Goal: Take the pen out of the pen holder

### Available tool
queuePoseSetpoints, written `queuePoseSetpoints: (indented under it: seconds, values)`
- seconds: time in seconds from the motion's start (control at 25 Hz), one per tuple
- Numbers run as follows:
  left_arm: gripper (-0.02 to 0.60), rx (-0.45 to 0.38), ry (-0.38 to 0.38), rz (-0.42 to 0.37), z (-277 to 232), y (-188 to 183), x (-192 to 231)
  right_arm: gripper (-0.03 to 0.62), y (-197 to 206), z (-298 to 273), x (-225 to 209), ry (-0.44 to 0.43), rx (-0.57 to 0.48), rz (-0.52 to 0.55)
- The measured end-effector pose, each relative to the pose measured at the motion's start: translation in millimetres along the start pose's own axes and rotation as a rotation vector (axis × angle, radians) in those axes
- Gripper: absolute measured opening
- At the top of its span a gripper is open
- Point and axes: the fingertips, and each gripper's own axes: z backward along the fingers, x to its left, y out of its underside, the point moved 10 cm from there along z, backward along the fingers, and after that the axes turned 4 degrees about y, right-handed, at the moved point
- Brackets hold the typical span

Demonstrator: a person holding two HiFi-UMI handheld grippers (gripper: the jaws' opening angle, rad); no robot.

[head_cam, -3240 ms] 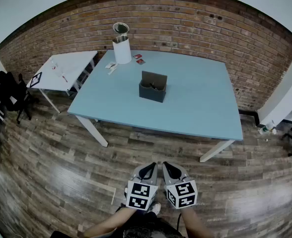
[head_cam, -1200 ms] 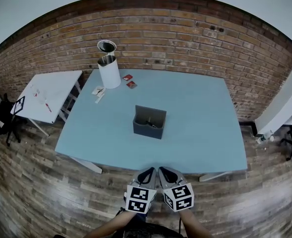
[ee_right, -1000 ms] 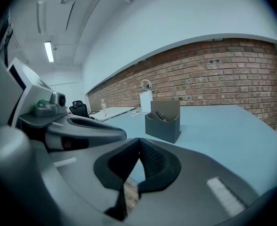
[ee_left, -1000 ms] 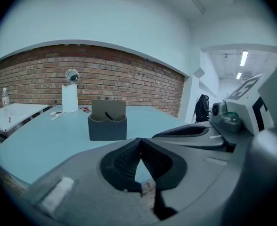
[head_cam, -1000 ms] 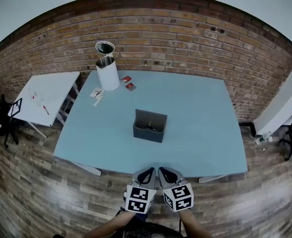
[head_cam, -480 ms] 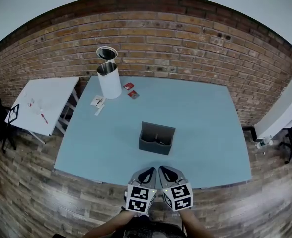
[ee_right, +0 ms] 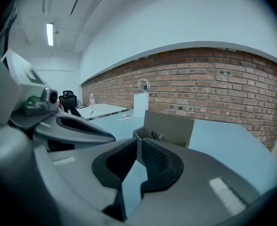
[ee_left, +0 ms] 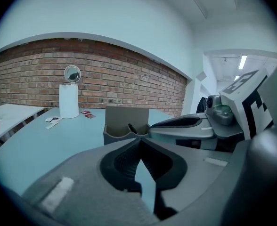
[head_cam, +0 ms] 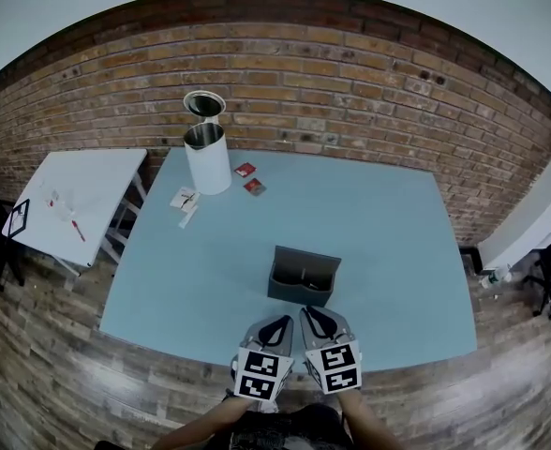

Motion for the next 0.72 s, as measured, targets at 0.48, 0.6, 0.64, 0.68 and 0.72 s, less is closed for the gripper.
queuePoseSetpoints:
  seconds: [0.48,0.6,0.64,0.68,0.72]
  values:
    - [0.0,-0.006,-0.004,0.008,-9.1,-1.2,9.2,0.051,-9.7,-21.8,-6.8,0.005,0.017,0.052]
    - [0.0,-0.014,-0.021,0.016,-12.6,-0.9,11.9,0.057,-10.1,-28.7,-9.8,-0.002,0.02,0.08]
    - [0.0,-0.017,-0.028,0.02,-13.9,-1.3,12.6,0.057,-10.2,-30.8,-10.8,-0.006,0.021,0.091]
    - [0.0,-0.018,-0.032,0.023,-15.1,-1.8,12.7,0.061,-10.2,-32.5,-11.6,-0.008,0.021,0.101]
    - [0.0,-0.019,-0.034,0.024,-16.1,-2.2,12.2,0.063,-10.3,-33.9,-12.5,-0.01,0.021,0.111]
